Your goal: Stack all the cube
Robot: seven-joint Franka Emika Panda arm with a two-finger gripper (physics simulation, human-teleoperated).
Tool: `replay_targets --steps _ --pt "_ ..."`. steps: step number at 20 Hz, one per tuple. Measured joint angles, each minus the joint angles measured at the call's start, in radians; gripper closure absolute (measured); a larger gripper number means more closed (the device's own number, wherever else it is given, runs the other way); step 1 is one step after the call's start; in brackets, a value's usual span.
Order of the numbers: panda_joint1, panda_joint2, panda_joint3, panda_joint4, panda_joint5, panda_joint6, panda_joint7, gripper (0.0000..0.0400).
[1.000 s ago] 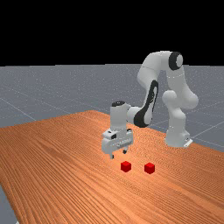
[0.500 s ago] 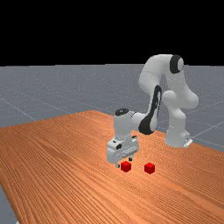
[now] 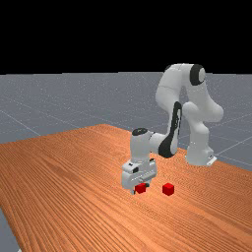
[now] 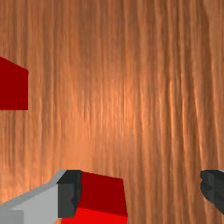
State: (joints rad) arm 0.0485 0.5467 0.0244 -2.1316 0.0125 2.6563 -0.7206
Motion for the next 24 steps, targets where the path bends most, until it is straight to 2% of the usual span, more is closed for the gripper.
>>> replay_targets --steps 5,6,9,20,21,22,23,24 --pt "-0.036 -0.002 -0.002 -0.004 0.0 0.001 -0.048 0.0" --pt "-0.027 -0.002 -0.015 -0.004 -0.008 0.001 -0.028 0.0" --pt "-0.038 0.017 -0.006 0.014 0.002 -0.012 -0.04 0.0" --pt "-0.045 0.015 -0.001 -0.053 -0.002 0.058 -0.065 0.0" --pt "-0.024 0.015 -0.029 -0.053 -0.019 0.057 -0.03 0.0" --pt "-0.058 0.015 -0.003 -0.053 -0.004 0.057 -0.081 0.0" --pt "-0.043 0.015 -0.026 -0.053 -0.015 0.058 -0.052 0.0" --pt "-0.066 0.013 -0.009 -0.061 0.001 0.075 -0.076 0.0"
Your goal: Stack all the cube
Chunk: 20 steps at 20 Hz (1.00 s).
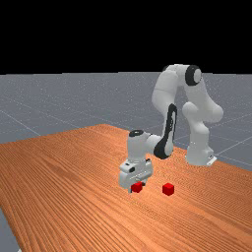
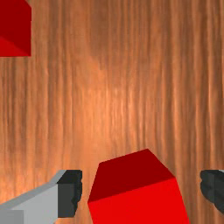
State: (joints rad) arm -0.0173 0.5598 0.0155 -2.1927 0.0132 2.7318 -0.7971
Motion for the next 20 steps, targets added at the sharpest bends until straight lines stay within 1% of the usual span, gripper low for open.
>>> replay_targets --steps 2,5,6,7,10,11,16,17,18,20 --pt "-0.005 0.0 -0.001 -0.001 0.0 0.001 -0.005 0.0" --pt "-0.006 0.005 -0.002 0.012 -0.001 -0.024 -0.005 0.0" --pt "0.02 0.007 -0.029 0.009 -0.023 -0.011 0.024 0.0156" --pt "0.023 0.01 -0.031 0.011 -0.025 -0.007 0.026 0.0194" --pt "0.023 0.013 -0.03 0.015 -0.024 -0.002 0.027 0.0203" --pt "0.006 0.012 -0.012 0.015 -0.006 -0.001 0.012 0.0205" --pt "-0.024 -0.064 0.019 -0.009 0.026 -0.064 -0.029 0.0209" --pt "-0.021 -0.077 0.015 -0.011 0.022 -0.072 -0.025 0.021" --pt "0.009 -0.08 -0.009 -0.01 0.006 -0.07 0.035 0.021" --pt "0.042 -0.079 -0.011 -0.008 0.009 -0.07 0.095 0.0209"
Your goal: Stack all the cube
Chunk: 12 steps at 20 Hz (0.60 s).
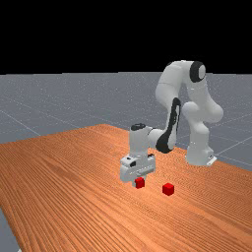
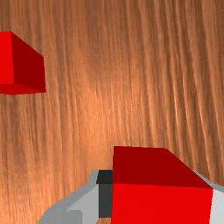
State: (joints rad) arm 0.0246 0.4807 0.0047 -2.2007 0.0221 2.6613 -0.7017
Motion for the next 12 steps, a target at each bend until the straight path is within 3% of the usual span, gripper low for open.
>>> replay_targets --steps 12 --pt "0.149 0.024 0.02 0.042 -0.012 -0.017 0.179 0.0196"
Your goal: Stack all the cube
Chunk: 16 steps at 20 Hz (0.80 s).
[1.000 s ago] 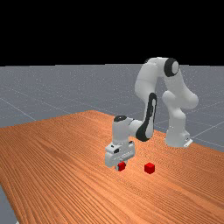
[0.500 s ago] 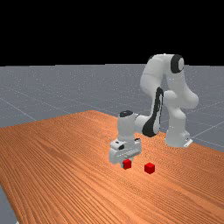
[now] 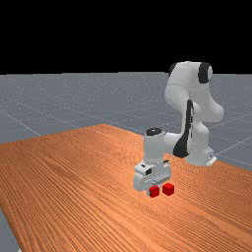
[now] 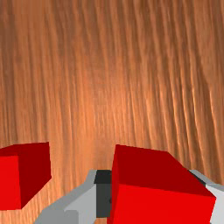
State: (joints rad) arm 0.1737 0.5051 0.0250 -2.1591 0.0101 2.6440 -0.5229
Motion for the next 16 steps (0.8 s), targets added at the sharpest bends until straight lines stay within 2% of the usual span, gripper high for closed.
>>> replay_targets --steps 3,7,13,14,16 --pt "0.021 0.011 0.012 0.024 -0.004 -0.029 0.007 0.0197" --pt "0.038 -0.052 0.01 -0.1 -0.001 0.047 0.04 0.02" --pt "0.047 -0.085 0.012 -0.166 0.004 0.078 0.056 0.0204" --pt "0.039 -0.089 0.021 -0.168 0.005 0.056 0.034 0.0204" --pt "0.028 -0.114 0.039 -0.222 0.025 0.106 0.019 0.0204"
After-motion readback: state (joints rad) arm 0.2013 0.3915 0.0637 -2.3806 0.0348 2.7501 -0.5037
